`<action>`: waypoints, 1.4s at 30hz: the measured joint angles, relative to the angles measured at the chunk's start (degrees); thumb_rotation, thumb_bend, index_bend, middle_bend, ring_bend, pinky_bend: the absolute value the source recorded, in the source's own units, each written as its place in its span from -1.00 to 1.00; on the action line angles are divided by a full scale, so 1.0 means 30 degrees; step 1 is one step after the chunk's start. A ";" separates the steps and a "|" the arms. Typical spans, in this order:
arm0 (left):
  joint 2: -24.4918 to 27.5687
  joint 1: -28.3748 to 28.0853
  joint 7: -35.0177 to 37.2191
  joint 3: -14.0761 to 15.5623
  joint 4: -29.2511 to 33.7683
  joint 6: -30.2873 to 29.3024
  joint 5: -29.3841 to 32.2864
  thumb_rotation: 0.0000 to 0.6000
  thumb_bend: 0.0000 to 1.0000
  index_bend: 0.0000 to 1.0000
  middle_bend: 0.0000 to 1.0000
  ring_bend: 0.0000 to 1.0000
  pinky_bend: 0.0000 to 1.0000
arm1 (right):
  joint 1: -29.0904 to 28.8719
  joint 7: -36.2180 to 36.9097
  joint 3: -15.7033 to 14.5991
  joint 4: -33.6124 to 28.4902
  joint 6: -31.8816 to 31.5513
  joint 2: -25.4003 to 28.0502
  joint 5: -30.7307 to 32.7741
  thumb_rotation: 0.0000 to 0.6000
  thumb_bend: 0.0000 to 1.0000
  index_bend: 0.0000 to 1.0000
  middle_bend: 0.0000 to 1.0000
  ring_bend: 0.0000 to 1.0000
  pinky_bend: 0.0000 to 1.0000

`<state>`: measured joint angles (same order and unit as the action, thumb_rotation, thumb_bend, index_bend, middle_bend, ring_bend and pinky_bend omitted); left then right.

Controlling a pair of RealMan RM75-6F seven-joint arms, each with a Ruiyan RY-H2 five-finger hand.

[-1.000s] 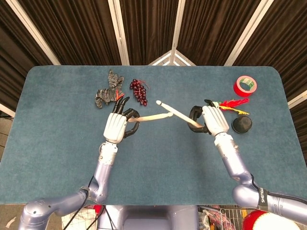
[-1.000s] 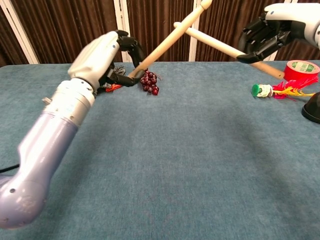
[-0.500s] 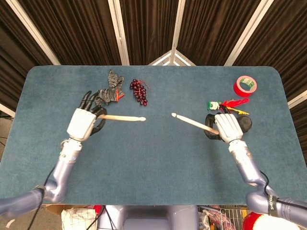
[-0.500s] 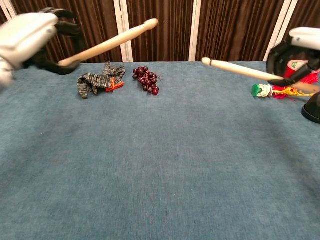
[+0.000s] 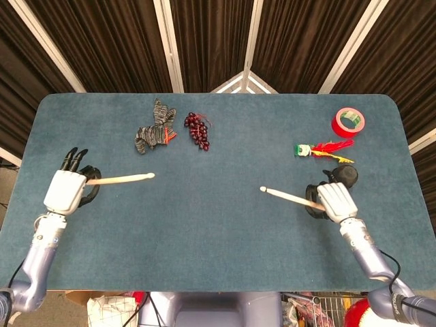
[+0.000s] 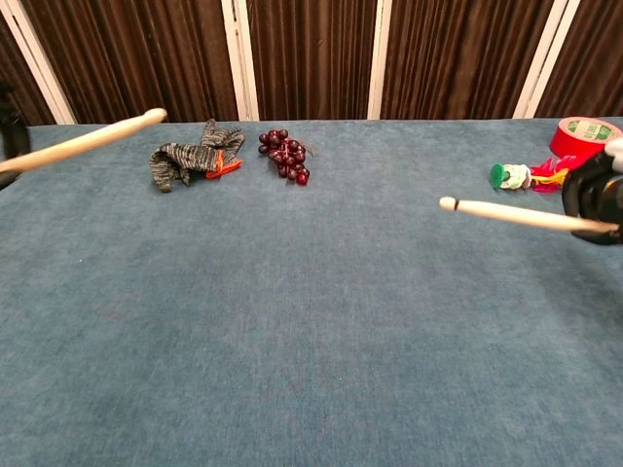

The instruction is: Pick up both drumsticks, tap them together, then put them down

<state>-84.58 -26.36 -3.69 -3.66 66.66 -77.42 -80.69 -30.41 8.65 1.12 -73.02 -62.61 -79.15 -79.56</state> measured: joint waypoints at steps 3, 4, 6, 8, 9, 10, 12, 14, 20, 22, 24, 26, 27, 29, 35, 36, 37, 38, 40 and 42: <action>-0.0401 0.0033 0.0422 0.0157 -0.1044 0.0668 0.0092 1.00 0.14 0.12 0.16 -0.82 -1.00 | 0.0107 0.0177 -0.0196 0.0722 0.0259 -0.0508 -0.0239 1.00 0.00 0.50 0.25 -0.07 -0.82; -0.0574 0.0011 0.0503 0.0186 -0.1367 0.0885 0.0115 1.00 0.14 0.12 0.16 -0.82 -1.00 | 0.0107 0.0211 -0.0208 0.0910 0.0359 -0.0623 -0.0268 1.00 0.00 0.50 0.25 -0.07 -0.82; -0.0977 -0.0101 0.0665 0.0248 -0.2016 0.1557 0.0172 1.00 0.14 0.11 0.16 -0.83 -1.00 | 0.0089 0.0314 -0.0205 0.1324 0.0594 -0.0922 -0.0306 1.00 0.00 0.50 0.25 -0.07 -0.82; -0.1352 -0.0296 0.0715 0.0325 -0.2463 0.2400 0.0226 1.00 0.14 0.10 0.15 -0.83 -1.00 | 0.0076 0.0425 -0.0182 0.1622 0.0763 -0.1167 -0.0321 1.00 0.00 0.50 0.25 -0.07 -0.82; -0.1514 -0.0397 0.0716 0.0363 -0.2651 0.2784 0.0242 1.00 0.14 0.10 0.15 -0.83 -1.00 | 0.0069 0.0472 -0.0169 0.1806 0.0823 -0.1299 -0.0349 1.00 0.00 0.50 0.25 -0.07 -0.82; -0.1686 -0.0509 0.0704 0.0400 -0.2850 0.3164 0.0254 1.00 0.14 0.10 0.15 -0.83 -1.00 | 0.0063 0.0502 -0.0159 0.1944 0.0857 -0.1378 -0.0380 1.00 0.00 0.50 0.25 -0.07 -0.82; -0.2107 -0.0807 0.0598 0.0505 -0.3338 0.3962 0.0238 1.00 0.14 0.10 0.14 -0.83 -1.00 | 0.0047 0.0572 -0.0136 0.2267 0.0917 -0.1551 -0.0468 1.00 0.00 0.50 0.25 -0.07 -0.82; -0.2549 -0.1126 0.0404 0.0606 -0.3803 0.4514 0.0137 1.00 0.14 0.10 0.14 -0.83 -1.00 | 0.0045 0.0643 -0.0112 0.2567 0.0891 -0.1708 -0.0584 1.00 0.00 0.50 0.25 -0.07 -0.82; -0.3235 -0.1580 -0.0367 0.0705 -0.4329 0.5270 -0.0053 1.00 0.14 0.09 0.13 -0.83 -1.00 | 0.0027 0.1222 -0.0094 0.3652 0.0532 -0.2084 -0.1278 1.00 0.00 0.50 0.25 -0.07 -0.82; -0.3314 -0.1676 -0.0599 0.0719 -0.4375 0.5454 -0.0074 1.00 0.14 0.09 0.13 -0.83 -1.00 | 0.0009 0.1404 -0.0148 0.4051 0.0303 -0.2161 -0.1635 1.00 0.00 0.50 0.25 -0.07 -0.82; -0.3406 -0.1783 -0.0861 0.0714 -0.4395 0.5596 -0.0102 1.00 0.14 0.09 0.13 -0.83 -1.00 | 0.0003 0.1756 -0.0255 0.4476 -0.0014 -0.2233 -0.2086 1.00 0.00 0.51 0.25 -0.07 -0.82; -0.3445 -0.1869 -0.1075 0.0727 -0.4337 0.5671 -0.0197 1.00 0.14 0.09 0.13 -0.83 -1.00 | 0.0005 0.2095 -0.0345 0.4728 -0.0184 -0.2273 -0.2359 1.00 0.00 0.51 0.25 -0.07 -0.82; -0.3441 -0.1890 -0.1164 0.0741 -0.4314 0.5676 -0.0250 1.00 0.14 0.08 0.13 -0.83 -1.00 | 0.0001 0.2387 -0.0441 0.4940 -0.0284 -0.2298 -0.2599 1.00 0.00 0.51 0.25 -0.07 -0.82; -0.3399 -0.1926 -0.1412 0.0774 -0.4225 0.5714 -0.0312 1.00 0.14 0.08 0.12 -0.83 -1.00 | -0.0011 0.2784 -0.0611 0.5286 -0.0400 -0.2334 -0.2961 1.00 0.00 0.51 0.25 -0.07 -0.82; -0.2972 -0.2003 -0.1933 0.0672 -0.3603 0.5870 -0.0253 1.00 0.14 0.07 0.10 -0.85 -1.00 | -0.0033 0.3764 -0.1045 0.5887 -0.0764 -0.2465 -0.3796 1.00 0.00 0.51 0.25 -0.07 -0.82; -0.2882 -0.2010 -0.2025 0.0651 -0.3506 0.5872 -0.0242 1.00 0.14 0.07 0.10 -0.85 -1.00 | -0.0030 0.3820 -0.1107 0.5981 -0.0810 -0.2486 -0.3892 1.00 0.00 0.51 0.25 -0.07 -0.82; -0.2786 -0.2014 -0.2115 0.0636 -0.3401 0.5883 -0.0229 1.00 0.14 0.07 0.10 -0.85 -1.00 | -0.0028 0.3848 -0.1145 0.6050 -0.0835 -0.2503 -0.3954 1.00 0.00 0.51 0.25 -0.07 -0.82; -0.2651 -0.2014 -0.2237 0.0622 -0.3275 0.5915 -0.0197 1.00 0.14 0.06 0.09 -0.85 -1.00 | -0.0025 0.3886 -0.1170 0.6093 -0.0849 -0.2519 -0.3992 1.00 0.00 0.51 0.25 -0.07 -0.82; -0.2459 -0.1998 -0.2468 0.0589 -0.3087 0.5959 -0.0108 1.00 0.13 0.04 0.07 -0.86 -1.00 | -0.0012 0.3988 -0.1168 0.6136 -0.0884 -0.2558 -0.4013 1.00 0.00 0.51 0.25 -0.07 -0.82; -0.2289 -0.1952 -0.2677 0.0547 -0.2864 0.6057 0.0075 1.00 0.09 -0.02 0.03 -0.89 -1.00 | 0.0005 0.4040 -0.1153 0.6154 -0.0889 -0.2591 -0.4013 1.00 0.01 0.51 0.25 -0.07 -0.82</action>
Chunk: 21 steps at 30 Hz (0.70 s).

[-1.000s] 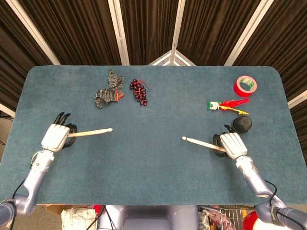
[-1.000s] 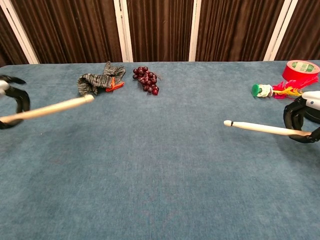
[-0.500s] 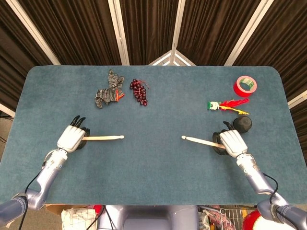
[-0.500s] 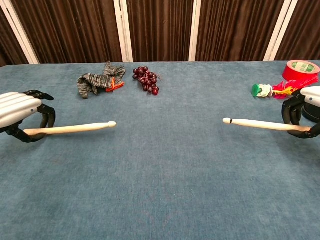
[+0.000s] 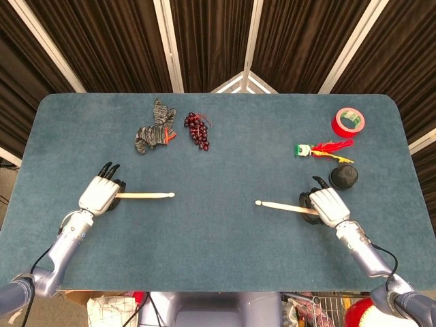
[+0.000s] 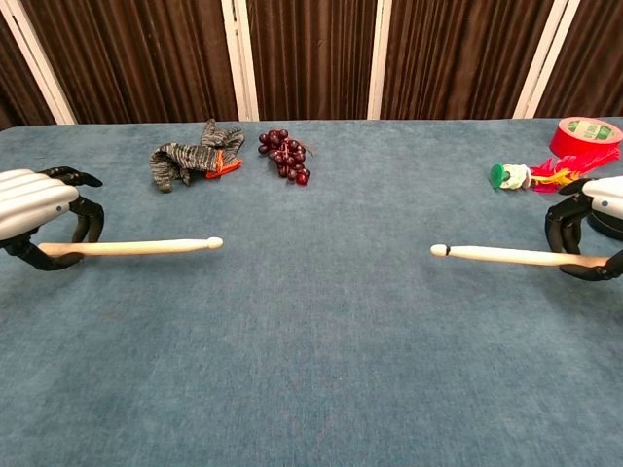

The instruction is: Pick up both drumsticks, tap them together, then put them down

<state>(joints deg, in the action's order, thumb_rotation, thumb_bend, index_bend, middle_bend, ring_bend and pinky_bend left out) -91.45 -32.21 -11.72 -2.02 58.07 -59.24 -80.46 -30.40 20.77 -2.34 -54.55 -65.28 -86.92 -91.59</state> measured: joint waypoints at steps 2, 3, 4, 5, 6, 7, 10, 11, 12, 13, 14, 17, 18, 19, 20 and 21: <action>0.0154 0.0046 -0.0199 -0.0040 0.0165 0.0159 0.0214 1.00 0.05 -0.07 0.01 -0.90 -1.00 | 0.0018 0.0009 -0.0008 0.0023 0.0039 -0.0026 0.0007 1.00 0.01 0.51 0.25 -0.07 -0.82; 0.0210 0.0062 -0.0322 -0.0061 0.0232 0.0245 0.0327 1.00 0.05 -0.08 0.00 -0.91 -1.00 | 0.0028 0.0002 -0.0011 0.0037 0.0088 -0.0040 0.0028 1.00 0.01 0.51 0.25 -0.07 -0.82; 0.0260 0.0076 -0.0441 -0.0087 0.0310 0.0350 0.0458 1.00 0.05 -0.09 -0.01 -0.91 -1.00 | 0.0038 -0.0009 -0.0010 0.0047 0.0143 -0.0055 0.0062 1.00 0.01 0.51 0.25 -0.07 -0.82; 0.0319 0.0086 -0.0637 -0.0128 0.0428 0.0462 0.0610 1.00 0.05 -0.10 -0.01 -0.91 -1.00 | 0.0052 -0.0031 -0.0002 0.0058 0.0192 -0.0078 0.0107 1.00 0.01 0.51 0.25 -0.07 -0.82; 0.0357 0.0089 -0.0803 -0.0155 0.0516 0.0520 0.0696 1.00 0.05 -0.10 -0.02 -0.92 -1.00 | 0.0073 -0.0064 0.0015 0.0080 0.0249 -0.0116 0.0164 1.00 0.01 0.51 0.25 -0.07 -0.82; 0.0390 0.0088 -0.0971 -0.0178 0.0599 0.0574 0.0768 1.00 0.05 -0.11 -0.02 -0.92 -1.00 | 0.0088 -0.0070 0.0025 0.0101 0.0279 -0.0138 0.0190 1.00 0.01 0.51 0.25 -0.07 -0.82; 0.0445 0.0059 -0.1458 -0.0246 0.0881 0.0793 0.1010 1.00 0.05 -0.13 -0.04 -0.93 -1.00 | 0.0111 -0.0028 0.0045 0.0145 0.0313 -0.0176 0.0214 1.00 0.01 0.51 0.25 -0.07 -0.82; 0.0445 0.0033 -0.1599 -0.0263 0.0947 0.0874 0.1067 1.00 0.05 -0.15 -0.05 -0.93 -1.00 | 0.0117 -0.0008 0.0044 0.0167 0.0314 -0.0182 0.0209 1.00 0.01 0.51 0.25 -0.07 -0.82; 0.0436 0.0013 -0.1698 -0.0272 0.0973 0.0922 0.1100 1.00 0.05 -0.17 -0.07 -0.94 -1.00 | 0.0124 0.0011 0.0042 0.0194 0.0305 -0.0188 0.0195 1.00 0.01 0.51 0.25 -0.07 -0.82; 0.0425 -0.0006 -0.1793 -0.0278 0.0992 0.0969 0.1133 1.00 0.05 -0.20 -0.09 -0.96 -1.00 | 0.0127 0.0023 0.0044 0.0215 0.0297 -0.0192 0.0188 1.00 0.01 0.51 0.25 -0.07 -0.82; 0.0407 -0.0024 -0.1912 -0.0288 0.1012 0.1028 0.1190 1.00 0.05 -0.25 -0.14 -0.98 -1.00 | 0.0126 0.0042 0.0054 0.0227 0.0289 -0.0190 0.0184 1.00 0.01 0.51 0.25 -0.07 -0.82; 0.0395 -0.0042 -0.2167 -0.0307 0.1048 0.1151 0.1342 1.00 0.05 -0.44 -0.34 -1.00 -1.00 | 0.0152 0.0127 0.0051 0.0240 0.0272 -0.0152 0.0172 1.00 0.01 0.51 0.25 -0.07 -0.82; 0.0408 -0.0043 -0.2258 -0.0307 0.1063 0.1177 0.1374 1.00 0.05 -0.53 -0.42 -1.00 -1.00 | 0.0154 0.0124 0.0062 0.0271 0.0279 -0.0150 0.0180 1.00 0.01 0.51 0.25 -0.07 -0.82; 0.0438 -0.0038 -0.2365 -0.0306 0.1097 0.1184 0.1404 1.00 0.05 -0.57 -0.47 -1.00 -1.00 | 0.0161 0.0139 0.0072 0.0291 0.0278 -0.0150 0.0193 1.00 0.01 0.51 0.25 -0.07 -0.82; 0.0514 -0.0026 -0.2501 -0.0310 0.1189 0.1180 0.1446 1.00 0.05 -0.62 -0.52 -1.00 -1.00 | 0.0173 0.0179 0.0078 0.0305 0.0274 -0.0146 0.0202 1.00 0.01 0.51 0.25 -0.07 -0.82; 0.0596 -0.0015 -0.2556 -0.0324 0.1303 0.1165 0.1477 1.00 0.05 -0.64 -0.55 -1.00 -1.00 | 0.0182 0.0251 0.0082 0.0325 0.0274 -0.0126 0.0205 1.00 0.01 0.51 0.25 -0.07 -0.82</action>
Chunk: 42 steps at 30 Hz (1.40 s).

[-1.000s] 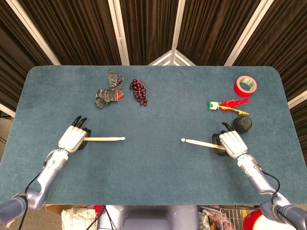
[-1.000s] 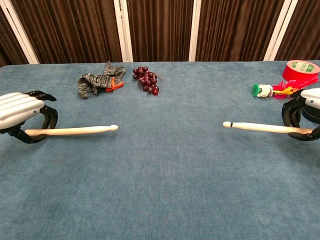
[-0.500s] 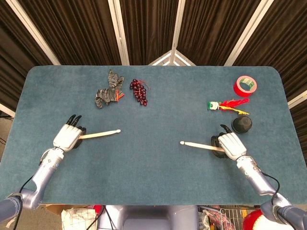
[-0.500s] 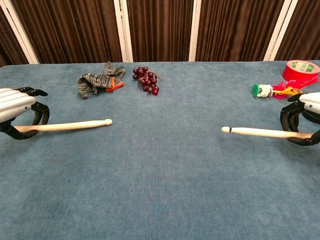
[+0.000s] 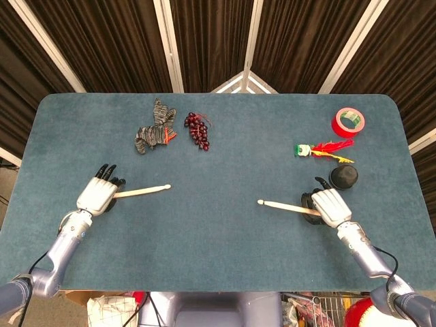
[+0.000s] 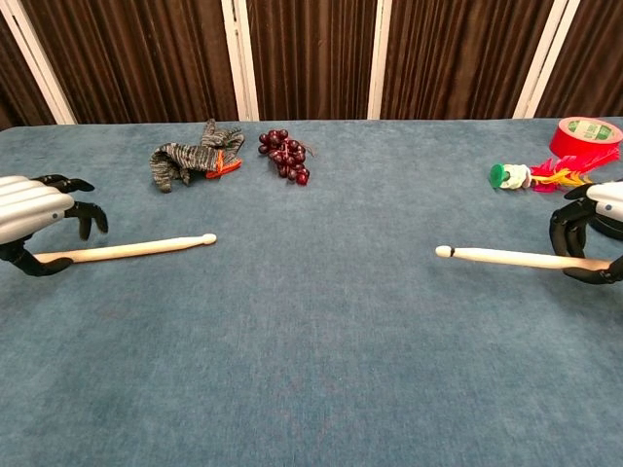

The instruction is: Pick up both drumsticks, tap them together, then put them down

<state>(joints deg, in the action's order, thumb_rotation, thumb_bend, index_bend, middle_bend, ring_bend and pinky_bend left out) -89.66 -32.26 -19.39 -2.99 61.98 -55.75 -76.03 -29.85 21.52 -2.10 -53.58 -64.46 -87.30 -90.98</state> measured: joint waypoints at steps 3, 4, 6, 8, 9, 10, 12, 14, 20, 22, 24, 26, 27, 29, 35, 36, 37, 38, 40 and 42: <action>0.0392 0.0066 0.0050 -0.0195 0.0565 -0.0322 0.0084 1.00 0.05 -0.67 -0.60 -1.00 -1.00 | -0.0012 0.0048 0.0003 0.0075 -0.0002 0.0066 -0.0039 1.00 0.01 0.51 0.25 -0.07 -0.82; 0.0546 0.0093 0.0127 -0.0295 0.0762 -0.0486 0.0118 1.00 0.05 -0.67 -0.61 -1.00 -1.00 | -0.0023 0.0098 0.0000 0.0078 0.0008 0.0087 -0.0051 1.00 0.01 0.51 0.25 -0.07 -0.82; 0.1006 0.0155 0.0276 -0.0551 0.1267 -0.0761 0.0245 1.00 0.05 -0.67 -0.61 -1.00 -1.00 | -0.0056 0.0251 -0.0010 0.0100 0.0046 0.0169 -0.0088 1.00 0.01 0.51 0.25 -0.07 -0.82; 0.1509 0.0221 0.0356 -0.0812 0.1801 -0.0985 0.0421 1.00 0.05 -0.67 -0.61 -1.00 -1.00 | -0.0092 0.0354 -0.0032 0.0133 0.0122 0.0222 -0.0118 1.00 0.01 0.51 0.25 -0.07 -0.82; 0.1732 0.0254 0.0392 -0.0920 0.2045 -0.1088 0.0497 1.00 0.05 -0.67 -0.61 -1.00 -1.00 | -0.0116 0.0442 -0.0058 0.0160 0.0192 0.0251 -0.0139 1.00 0.01 0.51 0.25 -0.07 -0.82; 0.1958 0.0290 0.0431 -0.1021 0.2284 -0.1187 0.0572 1.00 0.05 -0.67 -0.61 -1.00 -1.00 | -0.0137 0.0504 -0.0080 0.0194 0.0265 0.0271 -0.0152 1.00 0.01 0.51 0.25 -0.07 -0.83; 0.2497 0.0387 0.0529 -0.1243 0.2825 -0.1420 0.0753 1.00 0.05 -0.67 -0.61 -1.00 -1.00 | -0.0183 0.0608 -0.0120 0.0290 0.0448 0.0293 -0.0159 1.00 0.01 0.50 0.24 -0.09 -0.85; 0.2987 0.0496 0.0641 -0.1433 0.3303 -0.1592 0.0968 1.00 0.05 -0.68 -0.62 -1.00 -1.00 | -0.0214 0.0685 -0.0141 0.0320 0.0680 0.0306 -0.0107 1.00 0.00 0.38 0.15 -0.15 -0.87; 0.3970 0.0745 0.0769 -0.1712 0.4158 -0.1739 0.1560 1.00 0.02 -0.71 -0.65 -1.00 -1.00 | -0.0330 0.0091 -0.0158 0.0014 0.1836 0.0508 0.0347 1.00 -0.28 -0.24 -0.27 -0.34 -0.90; 0.4133 0.0797 0.0872 -0.1757 0.4314 -0.1754 0.1664 1.00 0.02 -0.71 -0.65 -1.00 -1.00 | -0.0368 -0.0428 -0.0066 -0.0450 0.2329 0.0670 0.0737 1.00 -0.32 -0.28 -0.31 -0.36 -0.90; 0.4276 0.0847 0.1082 -0.1802 0.4447 -0.1777 0.1725 1.00 0.01 -0.71 -0.65 -1.00 -1.00 | -0.0397 -0.1019 0.0084 -0.1039 0.2745 0.0862 0.1176 1.00 -0.35 -0.32 -0.36 -0.38 -0.90; 0.4457 0.0895 0.1264 -0.1832 0.4541 -0.1829 0.1743 1.00 0.01 -0.71 -0.66 -1.00 -1.00 | -0.0410 -0.1603 0.0215 -0.1480 0.3031 0.1022 0.1524 1.00 -0.37 -0.33 -0.38 -0.39 -0.90; 0.4524 0.0915 0.1326 -0.1843 0.4566 -0.1865 0.1740 1.00 0.01 -0.71 -0.67 -1.00 -1.00 | -0.0409 -0.2018 0.0301 -0.1754 0.3188 0.1122 0.1754 1.00 -0.38 -0.35 -0.40 -0.40 -0.90; 0.4647 0.0970 0.1522 -0.1882 0.4637 -0.1950 0.1747 1.00 0.01 -0.71 -0.68 -1.00 -1.00 | -0.0393 -0.2647 0.0428 -0.2160 0.3411 0.1269 0.2121 1.00 -0.38 -0.39 -0.46 -0.41 -0.90; 0.5564 0.1371 0.1941 -0.1978 0.5676 -0.2737 0.1585 1.00 0.01 -0.71 -0.71 -1.00 -1.00 | -0.0233 -0.3628 0.0913 -0.3943 0.3728 0.2168 0.3160 1.00 -0.38 -0.50 -0.53 -0.49 -0.90; 0.5703 0.1446 0.1951 -0.1980 0.5897 -0.2870 0.1565 1.00 0.01 -0.71 -0.72 -1.00 -1.00 | -0.0186 -0.3660 0.1004 -0.4474 0.3736 0.2489 0.3326 1.00 -0.38 -0.50 -0.54 -0.53 -0.90; 0.5944 0.1582 0.1930 -0.1976 0.6270 -0.3084 0.1557 1.00 0.01 -0.71 -0.73 -1.00 -1.00 | -0.0137 -0.3702 0.1078 -0.4925 0.3709 0.2767 0.3451 1.00 -0.38 -0.50 -0.55 -0.55 -0.90; 0.6326 0.1806 0.1789 -0.1952 0.6856 -0.3392 0.1586 1.00 0.01 -0.70 -0.75 -1.00 -1.00 | -0.0074 -0.3778 0.1158 -0.5415 0.3641 0.3068 0.3578 1.00 -0.38 -0.50 -0.56 -0.57 -0.90; 0.6971 0.2228 0.1194 -0.1871 0.7933 -0.3983 0.1737 1.00 0.01 -0.70 -0.78 -1.00 -1.00 | 0.0205 -0.4211 0.1395 -0.6772 0.3150 0.3762 0.3903 1.00 -0.38 -0.50 -0.57 -0.58 -0.90; 0.7712 0.2857 -0.0017 -0.1734 0.9472 -0.4933 0.2011 1.00 -0.01 -0.70 -0.79 -1.00 -1.00 | 0.0692 -0.4838 0.1683 -0.8332 0.2034 0.4285 0.4236 1.00 -0.38 -0.50 -0.59 -0.60 -0.90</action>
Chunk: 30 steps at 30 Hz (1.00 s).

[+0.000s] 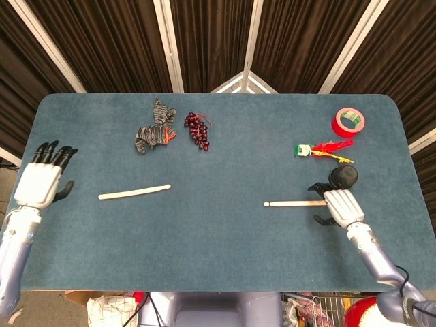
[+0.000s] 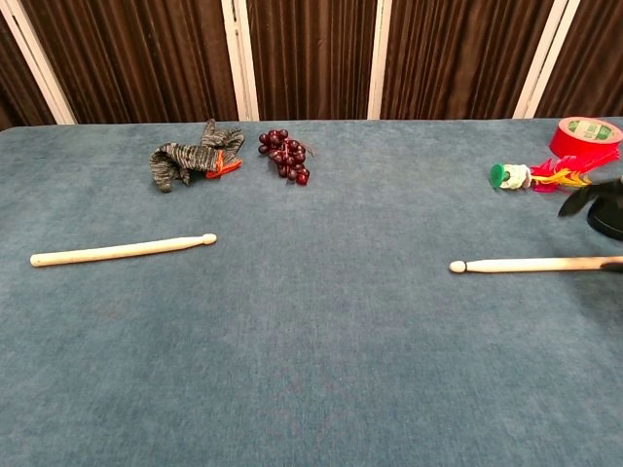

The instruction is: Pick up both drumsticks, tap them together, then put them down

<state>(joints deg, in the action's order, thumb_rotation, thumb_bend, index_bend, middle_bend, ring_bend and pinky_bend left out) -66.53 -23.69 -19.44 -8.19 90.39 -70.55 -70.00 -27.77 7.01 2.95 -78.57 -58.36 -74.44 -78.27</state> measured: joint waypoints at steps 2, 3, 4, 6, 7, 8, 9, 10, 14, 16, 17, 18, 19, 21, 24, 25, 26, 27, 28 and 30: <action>0.0654 0.0841 -0.1327 0.0207 0.1733 -0.1272 0.0319 1.00 -0.14 -0.70 -0.80 -1.00 -1.00 | 0.0568 -0.0458 0.0245 -0.1161 -0.1417 0.0274 0.0219 1.00 -0.38 -0.50 -0.62 -0.64 -0.90; 0.0920 0.1284 -0.1776 0.0332 0.2478 -0.1872 0.0445 1.00 -0.22 -0.70 -0.80 -1.00 -1.00 | 0.1007 -0.0753 0.0381 -0.1867 -0.2540 0.0410 0.0296 1.00 -0.38 -0.51 -0.66 -0.68 -0.90; 0.1166 0.1776 -0.2079 0.0475 0.3181 -0.2488 0.0552 1.00 -0.26 -0.70 -0.80 -1.00 -1.00 | 0.1366 -0.0976 0.0447 -0.2375 -0.3447 0.0503 0.0299 1.00 -0.38 -0.51 -0.69 -0.72 -0.90; 0.1586 0.2998 -0.2165 0.0853 0.4386 -0.3871 0.0627 1.00 -0.28 -0.71 -0.81 -1.00 -1.00 | 0.2291 -0.1530 0.0461 -0.3479 -0.5630 0.0771 0.0058 1.00 -0.38 -0.53 -0.74 -0.79 -0.91; 0.1682 0.3460 -0.1970 0.0995 0.4649 -0.4349 0.0570 1.00 -0.28 -0.71 -0.82 -1.00 -1.00 | 0.2742 -0.1811 0.0384 -0.3923 -0.6526 0.0938 -0.0188 1.00 -0.38 -0.54 -0.75 -0.80 -0.91; 0.1741 0.3921 -0.1528 0.1168 0.4816 -0.4814 0.0421 1.00 -0.28 -0.71 -0.82 -1.00 -1.00 | 0.3222 -0.2135 0.0252 -0.4356 -0.7354 0.1143 -0.0522 1.00 -0.38 -0.55 -0.76 -0.80 -0.91; 0.1751 0.4187 -0.1080 0.1299 0.4847 -0.5091 0.0257 1.00 -0.28 -0.71 -0.82 -1.00 -1.00 | 0.3841 -0.2577 0.0001 -0.4861 -0.8275 0.1456 -0.1072 1.00 -0.38 -0.55 -0.76 -0.80 -0.91; 0.1749 0.4443 -0.0557 0.1438 0.4829 -0.5362 0.0050 1.00 -0.28 -0.71 -0.82 -1.00 -1.00 | 0.4291 -0.2881 -0.0223 -0.5192 -0.8828 0.1704 -0.1517 1.00 -0.38 -0.55 -0.76 -0.80 -0.91; 0.1597 0.5887 0.2129 0.2089 0.4250 -0.6922 -0.1358 1.00 -0.28 -0.71 -0.84 -1.00 -1.00 | 0.5901 -0.3586 -0.1092 -0.5830 -1.0774 0.2420 -0.3127 1.00 -0.38 -0.56 -0.76 -0.80 -0.91; 0.1452 0.6483 0.2793 0.2327 0.3739 -0.7588 -0.2016 1.00 -0.28 -0.71 -0.85 -1.00 -1.00 | 0.6456 -0.3668 -0.1341 -0.5673 -1.1398 0.2615 -0.3675 1.00 -0.38 -0.56 -0.76 -0.80 -0.91; 0.1342 0.6767 0.3044 0.2471 0.3382 -0.7842 -0.2342 1.00 -0.28 -0.71 -0.86 -1.00 -1.00 | 0.6615 -0.3688 -0.1386 -0.5591 -1.1535 0.2681 -0.3737 1.00 -0.39 -0.56 -0.76 -0.80 -0.92; 0.1254 0.6930 0.3205 0.2571 0.3141 -0.7961 -0.2513 1.00 -0.28 -0.71 -0.86 -1.00 -1.00 | 0.6820 -0.3703 -0.1440 -0.5493 -1.1663 0.2792 -0.3717 1.00 -0.38 -0.56 -0.76 -0.80 -0.93; 0.1184 0.7050 0.3342 0.2676 0.2953 -0.8004 -0.2603 1.00 -0.28 -0.71 -0.86 -1.00 -1.00 | 0.6944 -0.3704 -0.1479 -0.5465 -1.1713 0.2912 -0.3678 1.00 -0.38 -0.56 -0.75 -0.80 -0.93; 0.1179 0.7143 0.3365 0.2829 0.2821 -0.7889 -0.2667 1.00 -0.28 -0.71 -0.86 -1.00 -1.00 | 0.7159 -0.3757 -0.1566 -0.5582 -1.1698 0.3269 -0.3516 1.00 -0.38 -0.56 -0.76 -0.80 -0.93; 0.1247 0.7233 0.3075 0.2913 0.2830 -0.7639 -0.2767 1.00 -0.28 -0.71 -0.86 -1.00 -1.00 | 0.7324 -0.4164 -0.1622 -0.6033 -1.1475 0.3758 -0.3264 1.00 -0.39 -0.56 -0.76 -0.80 -0.93; 0.1263 0.7252 0.3067 0.2931 0.2825 -0.7602 -0.2835 1.00 -0.28 -0.71 -0.86 -1.00 -1.00 | 0.7354 -0.4249 -0.1614 -0.6195 -1.1399 0.3865 -0.3220 1.00 -0.39 -0.56 -0.76 -0.80 -0.93; 0.1292 0.7284 0.3090 0.2958 0.2816 -0.7544 -0.2932 1.00 -0.28 -0.71 -0.86 -1.00 -1.00 | 0.7381 -0.4262 -0.1600 -0.6339 -1.1316 0.3958 -0.3190 1.00 -0.38 -0.56 -0.75 -0.80 -0.94; 0.1317 0.7330 0.3130 0.2970 0.2832 -0.7514 -0.2965 1.00 -0.28 -0.71 -0.86 -1.00 -1.00 | 0.7405 -0.4192 -0.1592 -0.6447 -1.1229 0.4013 -0.3189 1.00 -0.39 -0.56 -0.75 -0.80 -0.93; 0.1331 0.7365 0.3155 0.2966 0.2870 -0.7513 -0.2980 1.00 -0.28 -0.71 -0.86 -1.00 -1.00 | 0.7425 -0.4114 -0.1591 -0.6488 -1.1171 0.4028 -0.3212 1.00 -0.38 -0.56 -0.76 -0.80 -0.93; 0.1326 0.7413 0.3171 0.2934 0.2905 -0.7559 -0.3115 1.00 -0.28 -0.71 -0.86 -1.00 -1.00 | 0.7463 -0.4065 -0.1588 -0.6537 -1.1101 0.4060 -0.3381 1.00 -0.38 -0.56 -0.76 -0.80 -0.93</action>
<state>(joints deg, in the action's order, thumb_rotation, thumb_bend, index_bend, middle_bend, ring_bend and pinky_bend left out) -62.55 -1.45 -9.93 0.61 99.11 -93.22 -79.35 -5.38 -5.19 -1.81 -98.19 -91.66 -62.26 -88.41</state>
